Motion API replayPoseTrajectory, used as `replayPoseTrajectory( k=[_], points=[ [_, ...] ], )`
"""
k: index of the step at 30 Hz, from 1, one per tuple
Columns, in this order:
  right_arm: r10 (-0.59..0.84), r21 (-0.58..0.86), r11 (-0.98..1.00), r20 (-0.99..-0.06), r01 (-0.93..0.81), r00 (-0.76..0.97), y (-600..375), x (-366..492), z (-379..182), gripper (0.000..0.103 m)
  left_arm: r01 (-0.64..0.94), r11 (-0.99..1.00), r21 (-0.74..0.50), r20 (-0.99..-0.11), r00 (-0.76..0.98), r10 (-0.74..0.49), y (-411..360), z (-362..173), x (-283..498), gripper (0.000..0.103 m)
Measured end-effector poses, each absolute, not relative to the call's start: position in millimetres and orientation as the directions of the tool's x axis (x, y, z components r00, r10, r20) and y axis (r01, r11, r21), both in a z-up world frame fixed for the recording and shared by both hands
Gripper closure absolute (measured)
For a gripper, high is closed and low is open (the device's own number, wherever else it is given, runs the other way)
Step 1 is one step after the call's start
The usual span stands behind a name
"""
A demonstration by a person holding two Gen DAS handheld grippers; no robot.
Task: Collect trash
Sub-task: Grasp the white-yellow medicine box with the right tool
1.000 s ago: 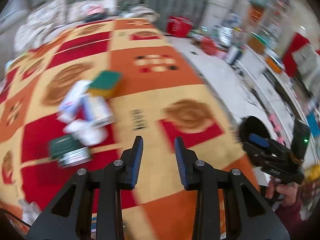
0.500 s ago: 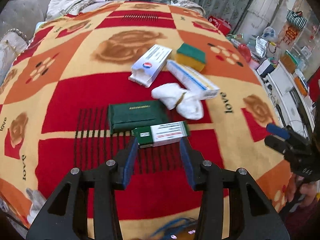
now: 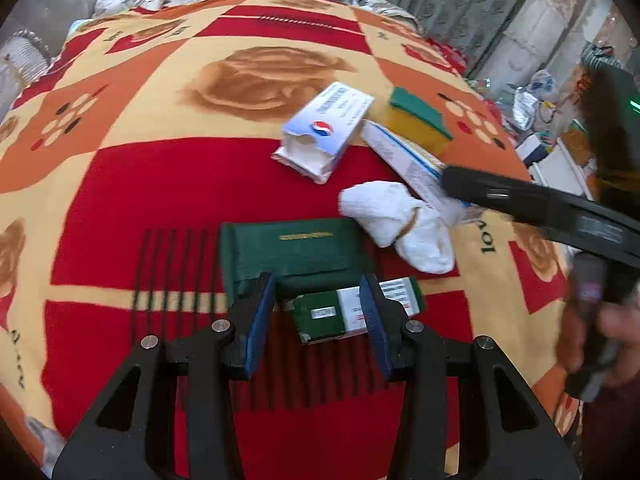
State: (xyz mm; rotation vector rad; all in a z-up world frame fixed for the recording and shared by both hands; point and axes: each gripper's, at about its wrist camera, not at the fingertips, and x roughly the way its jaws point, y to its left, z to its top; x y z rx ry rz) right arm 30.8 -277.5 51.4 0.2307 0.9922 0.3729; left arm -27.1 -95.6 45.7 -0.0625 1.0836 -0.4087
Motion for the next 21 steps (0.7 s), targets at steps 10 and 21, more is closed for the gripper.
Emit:
replayPoseTrajectory(
  k=[10,21],
  points=[
    [0.379,0.307,0.925,-0.753,-0.223,0.538,-307,-13,58,0.056,0.434,0.828,-0.355,-0.839,0.242,-0.487,-122,44,-56,0.061],
    [0.222,0.126,0.967,-0.842,-0.221,0.491,-339,-95,30,0.056,0.512,0.831,-0.217,-0.870,0.285,-0.403,-158,44,-58,0.046]
  ],
)
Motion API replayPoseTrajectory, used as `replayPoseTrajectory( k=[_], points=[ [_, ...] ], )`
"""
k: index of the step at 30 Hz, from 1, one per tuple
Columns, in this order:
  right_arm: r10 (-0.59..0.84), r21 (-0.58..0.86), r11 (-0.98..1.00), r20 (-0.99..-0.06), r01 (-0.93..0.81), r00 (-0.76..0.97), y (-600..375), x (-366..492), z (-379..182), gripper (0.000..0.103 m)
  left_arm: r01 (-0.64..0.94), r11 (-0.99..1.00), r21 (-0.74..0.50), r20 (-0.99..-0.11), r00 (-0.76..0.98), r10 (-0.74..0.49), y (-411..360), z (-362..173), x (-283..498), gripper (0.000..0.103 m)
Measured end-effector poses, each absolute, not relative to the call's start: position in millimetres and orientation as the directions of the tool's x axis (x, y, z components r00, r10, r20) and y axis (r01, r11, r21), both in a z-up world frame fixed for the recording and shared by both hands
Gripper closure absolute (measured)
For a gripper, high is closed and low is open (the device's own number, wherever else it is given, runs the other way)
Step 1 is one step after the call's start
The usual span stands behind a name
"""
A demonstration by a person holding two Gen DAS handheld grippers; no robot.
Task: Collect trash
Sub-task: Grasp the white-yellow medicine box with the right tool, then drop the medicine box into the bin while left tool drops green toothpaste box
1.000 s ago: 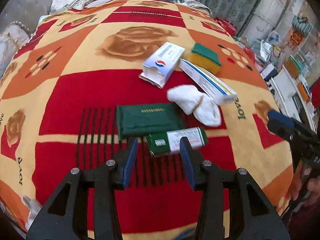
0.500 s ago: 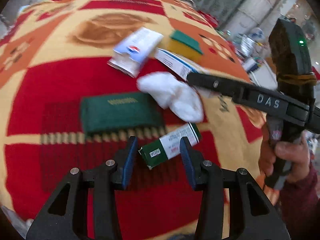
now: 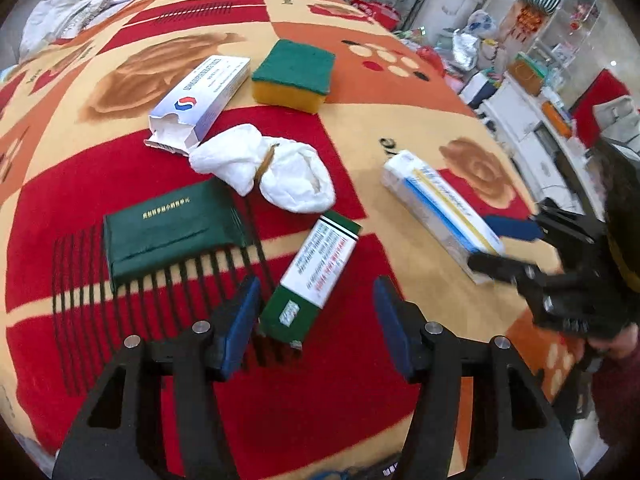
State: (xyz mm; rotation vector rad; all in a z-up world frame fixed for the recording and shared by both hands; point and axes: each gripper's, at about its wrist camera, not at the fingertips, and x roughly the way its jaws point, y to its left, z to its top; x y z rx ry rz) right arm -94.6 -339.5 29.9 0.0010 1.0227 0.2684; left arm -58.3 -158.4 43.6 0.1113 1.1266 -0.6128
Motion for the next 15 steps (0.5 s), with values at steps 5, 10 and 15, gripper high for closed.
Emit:
replayPoseTrajectory(
  k=[5,10,15],
  points=[
    [0.189,0.089,0.973,-0.838,-0.215,0.511,-332,-81,22,0.055,0.519,0.843,-0.141,-0.879,0.326,-0.348,-171,36,-59,0.059],
    [0.198,0.112,0.976,-0.803,-0.184,0.563,-336,-83,21,0.058,0.525,0.837,-0.157,-0.884,0.304,-0.356,-177,39,-65,0.079],
    [0.190,0.110,0.980,-0.760,-0.165,0.622,-356,-113,44,0.059,0.551,0.819,-0.160,-0.869,0.315,-0.382,-189,57,-80,0.081]
  ],
)
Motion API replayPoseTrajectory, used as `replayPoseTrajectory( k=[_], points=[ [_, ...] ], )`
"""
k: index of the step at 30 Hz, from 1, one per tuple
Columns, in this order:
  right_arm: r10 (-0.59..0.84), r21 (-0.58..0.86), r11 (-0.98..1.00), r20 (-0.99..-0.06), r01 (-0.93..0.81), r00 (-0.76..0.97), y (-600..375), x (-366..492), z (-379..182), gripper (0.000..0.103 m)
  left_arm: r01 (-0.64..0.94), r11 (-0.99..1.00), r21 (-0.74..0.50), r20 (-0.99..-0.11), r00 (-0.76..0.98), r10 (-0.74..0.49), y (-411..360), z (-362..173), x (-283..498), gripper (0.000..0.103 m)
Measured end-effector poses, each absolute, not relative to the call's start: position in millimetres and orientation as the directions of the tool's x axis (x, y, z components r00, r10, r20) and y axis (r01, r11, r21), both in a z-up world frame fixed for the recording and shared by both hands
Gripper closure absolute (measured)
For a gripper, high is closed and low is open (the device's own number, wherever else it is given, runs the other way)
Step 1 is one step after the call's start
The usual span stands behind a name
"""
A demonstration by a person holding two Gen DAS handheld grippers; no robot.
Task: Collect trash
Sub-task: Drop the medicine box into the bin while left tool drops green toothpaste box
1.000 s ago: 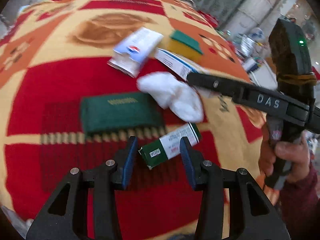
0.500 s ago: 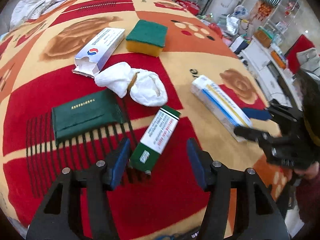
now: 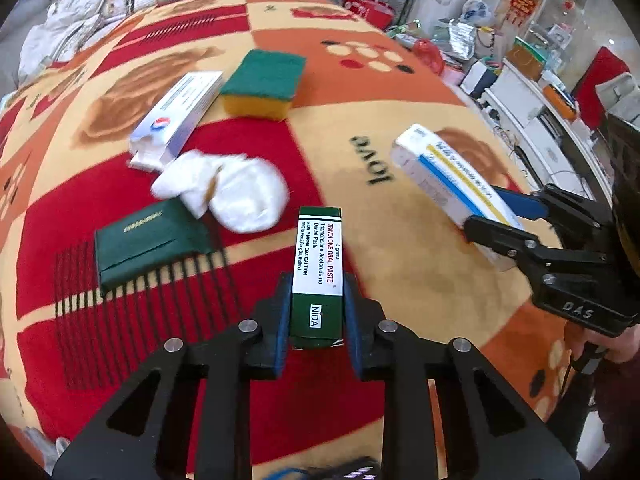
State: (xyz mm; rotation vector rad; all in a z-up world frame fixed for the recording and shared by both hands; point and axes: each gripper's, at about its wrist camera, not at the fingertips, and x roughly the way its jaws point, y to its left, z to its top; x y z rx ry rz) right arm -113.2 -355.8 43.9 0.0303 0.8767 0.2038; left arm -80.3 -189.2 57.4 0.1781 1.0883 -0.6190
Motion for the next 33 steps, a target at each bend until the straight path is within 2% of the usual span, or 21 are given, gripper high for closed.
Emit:
replayPoseTrajectory(
  k=[8,20,29,33],
  points=[
    [0.108,0.102,0.994,-0.723,-0.049,0.683,-418,-170,72,0.059,0.640,0.754,-0.151,-0.845,0.312,-0.434,-241,91,-111,0.081],
    [-0.089,0.116,0.961,-0.729,0.251,0.678,-549,-252,69,0.059,0.793,0.590,-0.153,-0.841,0.209,-0.499,-374,113,-170,0.081],
    [-0.162,0.166,0.897,-0.740,0.410,0.653,-622,-294,57,0.059,0.831,0.497,-0.248,-0.829,0.083,-0.553,-474,109,-197,0.081],
    [-0.184,0.175,0.874,-0.744,0.454,0.642,-638,-302,51,0.058,0.811,0.481,-0.333,-0.805,0.022,-0.593,-506,102,-198,0.080]
  ],
)
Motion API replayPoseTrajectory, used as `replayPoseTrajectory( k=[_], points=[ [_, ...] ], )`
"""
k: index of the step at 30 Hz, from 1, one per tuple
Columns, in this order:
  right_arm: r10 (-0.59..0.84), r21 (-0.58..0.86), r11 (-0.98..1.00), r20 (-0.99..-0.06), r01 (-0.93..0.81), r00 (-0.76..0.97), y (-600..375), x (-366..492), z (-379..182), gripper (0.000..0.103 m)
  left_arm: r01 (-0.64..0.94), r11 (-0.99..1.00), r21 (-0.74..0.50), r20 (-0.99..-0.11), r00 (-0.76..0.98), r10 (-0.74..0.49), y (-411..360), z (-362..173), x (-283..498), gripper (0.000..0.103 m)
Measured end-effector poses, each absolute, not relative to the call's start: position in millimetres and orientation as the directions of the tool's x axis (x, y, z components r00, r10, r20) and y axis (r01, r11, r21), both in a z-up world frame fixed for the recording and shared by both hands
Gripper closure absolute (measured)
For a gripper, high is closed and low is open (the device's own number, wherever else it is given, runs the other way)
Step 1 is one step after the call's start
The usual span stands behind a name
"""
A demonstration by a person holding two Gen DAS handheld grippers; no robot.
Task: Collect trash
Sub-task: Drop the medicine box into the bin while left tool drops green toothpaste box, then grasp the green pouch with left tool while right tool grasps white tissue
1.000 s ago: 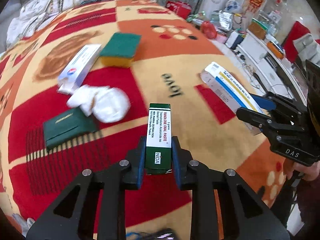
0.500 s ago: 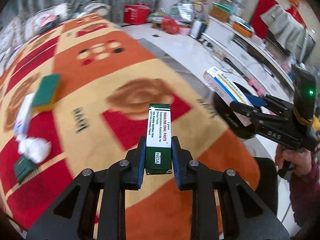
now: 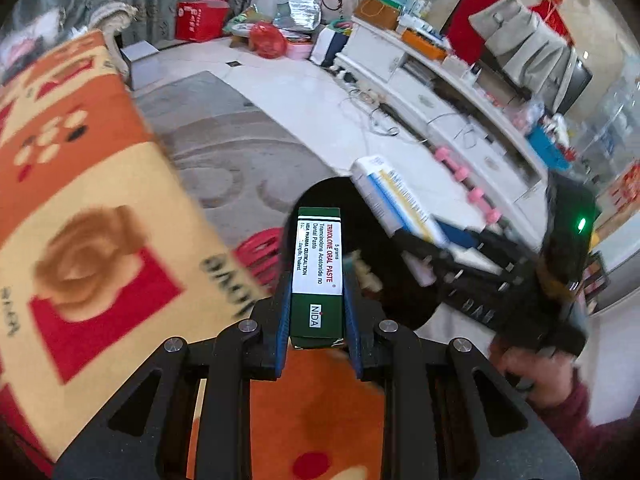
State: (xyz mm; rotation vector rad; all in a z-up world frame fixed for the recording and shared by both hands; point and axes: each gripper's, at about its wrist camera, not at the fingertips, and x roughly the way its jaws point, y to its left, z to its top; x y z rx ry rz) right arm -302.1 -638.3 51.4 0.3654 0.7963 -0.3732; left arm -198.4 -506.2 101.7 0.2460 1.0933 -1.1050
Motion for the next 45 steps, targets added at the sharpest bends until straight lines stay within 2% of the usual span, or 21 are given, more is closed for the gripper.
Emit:
replayPoseTrajectory(
  k=[1,3,4,8,16,22,25,45],
  points=[
    [-0.185,0.179,0.868,-0.749,0.463,0.636,-641,-302,50,0.057,0.803,0.468,-0.368,-0.793,-0.008,-0.610,-513,100,-197,0.079],
    [-0.180,0.195,0.856,-0.756,0.479,0.630,-648,-302,47,0.054,0.790,0.459,-0.407,-0.782,-0.041,-0.622,-522,97,-196,0.058],
    [-0.171,0.213,0.850,-0.755,0.483,0.634,-651,-304,46,0.053,0.785,0.461,-0.414,-0.779,-0.043,-0.626,-524,97,-195,0.056],
    [-0.161,0.219,0.853,-0.752,0.473,0.639,-648,-306,47,0.050,0.781,0.472,-0.409,-0.778,-0.028,-0.628,-516,104,-192,0.056],
    [-0.115,0.215,0.890,-0.746,0.401,0.656,-617,-287,51,0.049,0.746,0.611,-0.265,-0.826,0.152,-0.543,-452,113,-175,0.056],
    [-0.064,0.217,0.920,-0.738,0.326,0.672,-576,-261,59,0.048,0.686,0.698,-0.203,-0.833,0.254,-0.492,-399,108,-157,0.056],
    [-0.036,0.222,0.931,-0.735,0.290,0.677,-558,-250,61,0.043,0.662,0.725,-0.188,-0.832,0.284,-0.476,-377,106,-151,0.056],
    [0.087,0.208,0.973,-0.732,0.099,0.676,-453,-198,76,0.039,0.519,0.848,-0.107,-0.824,0.431,-0.367,-256,110,-118,0.056]
  ],
)
